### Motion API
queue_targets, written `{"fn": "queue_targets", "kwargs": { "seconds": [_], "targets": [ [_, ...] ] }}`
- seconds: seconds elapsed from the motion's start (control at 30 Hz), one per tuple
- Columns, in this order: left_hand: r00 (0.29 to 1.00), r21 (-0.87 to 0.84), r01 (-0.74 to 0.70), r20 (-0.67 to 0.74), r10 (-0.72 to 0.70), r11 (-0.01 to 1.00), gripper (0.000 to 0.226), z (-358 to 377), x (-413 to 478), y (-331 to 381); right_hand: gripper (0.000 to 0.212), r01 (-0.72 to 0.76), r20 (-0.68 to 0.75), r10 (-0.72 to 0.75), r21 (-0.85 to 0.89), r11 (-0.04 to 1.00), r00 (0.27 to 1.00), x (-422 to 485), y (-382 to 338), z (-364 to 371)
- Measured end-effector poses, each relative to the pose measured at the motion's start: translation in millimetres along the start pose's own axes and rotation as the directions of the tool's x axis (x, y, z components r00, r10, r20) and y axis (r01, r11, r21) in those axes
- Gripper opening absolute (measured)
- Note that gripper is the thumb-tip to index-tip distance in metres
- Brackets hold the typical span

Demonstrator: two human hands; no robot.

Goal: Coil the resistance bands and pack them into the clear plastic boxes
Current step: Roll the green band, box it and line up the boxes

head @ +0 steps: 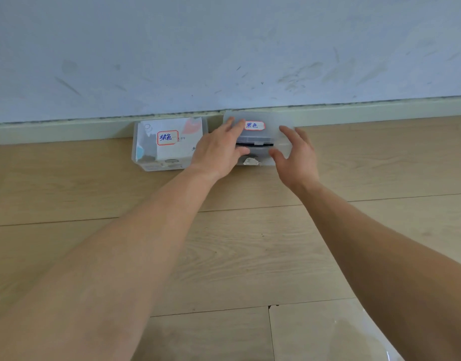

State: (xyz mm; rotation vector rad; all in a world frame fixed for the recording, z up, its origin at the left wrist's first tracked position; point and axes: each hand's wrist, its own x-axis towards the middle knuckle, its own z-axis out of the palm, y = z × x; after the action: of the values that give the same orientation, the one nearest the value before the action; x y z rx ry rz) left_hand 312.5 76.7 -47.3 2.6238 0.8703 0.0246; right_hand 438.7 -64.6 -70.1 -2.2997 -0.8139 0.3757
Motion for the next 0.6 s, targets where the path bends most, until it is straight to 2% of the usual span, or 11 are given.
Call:
{"fn": "queue_targets", "kwargs": {
  "seconds": [0.13,0.27,0.37,0.47,0.6],
  "targets": [
    [0.994,-0.144,0.099,-0.028,-0.104,0.985,0.072,5,2,3,0.063,-0.021,0.004,0.021,0.038,0.999,1.000,7,-4,3],
    [0.992,-0.224,0.118,-0.019,-0.125,0.967,0.068,12,8,3,0.077,-0.024,0.046,0.019,0.098,0.995,0.999,11,-1,2],
    [0.989,-0.288,0.129,-0.033,-0.145,0.949,0.069,16,9,3,0.074,-0.025,0.056,0.015,0.177,0.984,0.998,11,-2,3],
    [0.983,-0.359,0.149,-0.049,-0.178,0.921,0.083,17,8,-1,0.074,-0.027,0.036,0.019,0.239,0.971,0.999,10,-1,5],
    [0.982,-0.520,0.153,-0.012,-0.187,0.840,0.087,11,9,-10,0.093,-0.043,0.048,0.030,0.276,0.960,0.998,8,1,4]
  ]
}}
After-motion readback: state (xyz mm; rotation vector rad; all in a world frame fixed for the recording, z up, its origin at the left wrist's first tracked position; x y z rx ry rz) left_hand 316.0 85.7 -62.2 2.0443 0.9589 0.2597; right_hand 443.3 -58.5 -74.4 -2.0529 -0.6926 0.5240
